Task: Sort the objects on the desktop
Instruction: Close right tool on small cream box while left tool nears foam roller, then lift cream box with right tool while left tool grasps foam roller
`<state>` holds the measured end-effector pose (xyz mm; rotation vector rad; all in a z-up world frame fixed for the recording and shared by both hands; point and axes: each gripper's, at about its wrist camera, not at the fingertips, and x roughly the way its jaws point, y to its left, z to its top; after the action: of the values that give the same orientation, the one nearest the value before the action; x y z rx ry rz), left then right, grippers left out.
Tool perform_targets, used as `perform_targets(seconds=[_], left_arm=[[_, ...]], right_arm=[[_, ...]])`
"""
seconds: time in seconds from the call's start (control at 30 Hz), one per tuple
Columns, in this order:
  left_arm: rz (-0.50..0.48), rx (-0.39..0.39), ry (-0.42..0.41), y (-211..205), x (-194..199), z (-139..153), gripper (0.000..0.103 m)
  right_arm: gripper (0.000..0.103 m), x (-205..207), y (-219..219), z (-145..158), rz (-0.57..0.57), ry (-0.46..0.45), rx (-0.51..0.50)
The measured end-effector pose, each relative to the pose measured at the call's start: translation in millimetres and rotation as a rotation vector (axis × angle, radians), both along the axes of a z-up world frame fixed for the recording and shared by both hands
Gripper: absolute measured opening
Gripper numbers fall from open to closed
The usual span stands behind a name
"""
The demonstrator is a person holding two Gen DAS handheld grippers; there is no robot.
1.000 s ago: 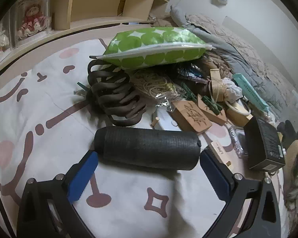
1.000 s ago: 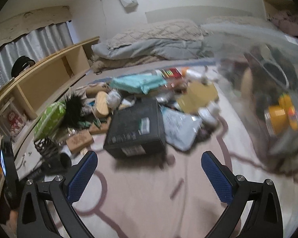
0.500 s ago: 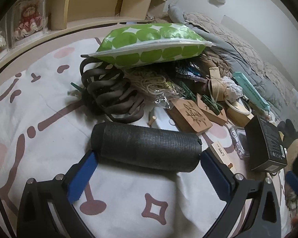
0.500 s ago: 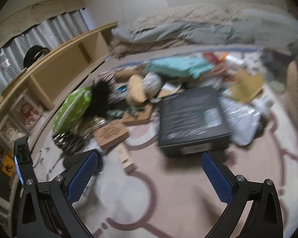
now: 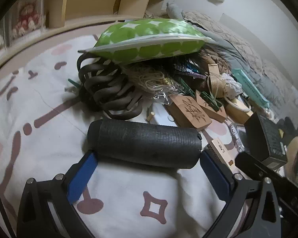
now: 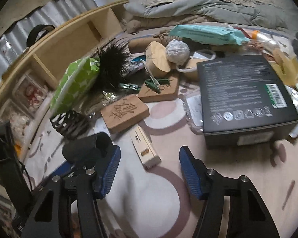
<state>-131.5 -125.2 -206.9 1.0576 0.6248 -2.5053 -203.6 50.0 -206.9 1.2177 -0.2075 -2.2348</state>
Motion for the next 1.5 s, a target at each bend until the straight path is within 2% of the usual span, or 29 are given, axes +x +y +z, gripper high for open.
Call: perform_targets(seconds=[0.1, 0.23, 0.33, 0.43, 0.53, 0.7, 0.77, 0.87, 0.97, 1.07, 1.2, 1.5], left_arm=[[0.005, 0.0, -0.003, 0, -1, -1, 0.103], [-0.002, -0.013, -0.008, 3, -2, -1, 0.103], [-0.003, -0.011, -0.007, 2, -1, -1, 0.103], [-0.004, -0.001, -0.002, 1, 0, -1, 0.103], [-0.01, 0.054, 0.003, -7, 1, 0, 0.103], [-0.008, 0.199, 0.034, -24, 6, 3, 0.103], [-0.001, 0.227, 0.042, -27, 7, 3, 0.103], [-0.008, 0.197, 0.032, -25, 6, 3, 0.103], [-0.026, 0.125, 0.008, -16, 4, 3, 0.103], [-0.04, 0.055, -0.013, -7, 0, 1, 0.103], [-0.037, 0.01, -0.039, -1, -7, -3, 0.103], [-0.025, -0.076, -0.087, 6, -17, -8, 0.103]], right_arm=[[0.063, -14, 3, -6, 0.01, -0.028, -0.041], [0.06, -20, 5, -16, 0.022, -0.043, -0.026], [0.058, -14, 5, -20, 0.058, -0.007, -0.019], [0.058, -9, 4, -19, 0.102, 0.015, -0.055], [0.055, -9, 0, -18, 0.143, 0.016, -0.068], [0.044, -9, -14, -22, 0.165, 0.016, 0.007], [0.038, -9, -21, -21, 0.162, 0.035, 0.062], [0.027, -8, -30, -21, 0.159, 0.068, 0.134], [0.022, -2, -28, -19, 0.157, 0.091, 0.149], [0.022, 3, -15, -20, 0.139, 0.079, 0.131], [0.022, 21, 6, -21, 0.126, 0.061, 0.107], [0.021, 68, 14, -24, 0.134, 0.131, 0.153]])
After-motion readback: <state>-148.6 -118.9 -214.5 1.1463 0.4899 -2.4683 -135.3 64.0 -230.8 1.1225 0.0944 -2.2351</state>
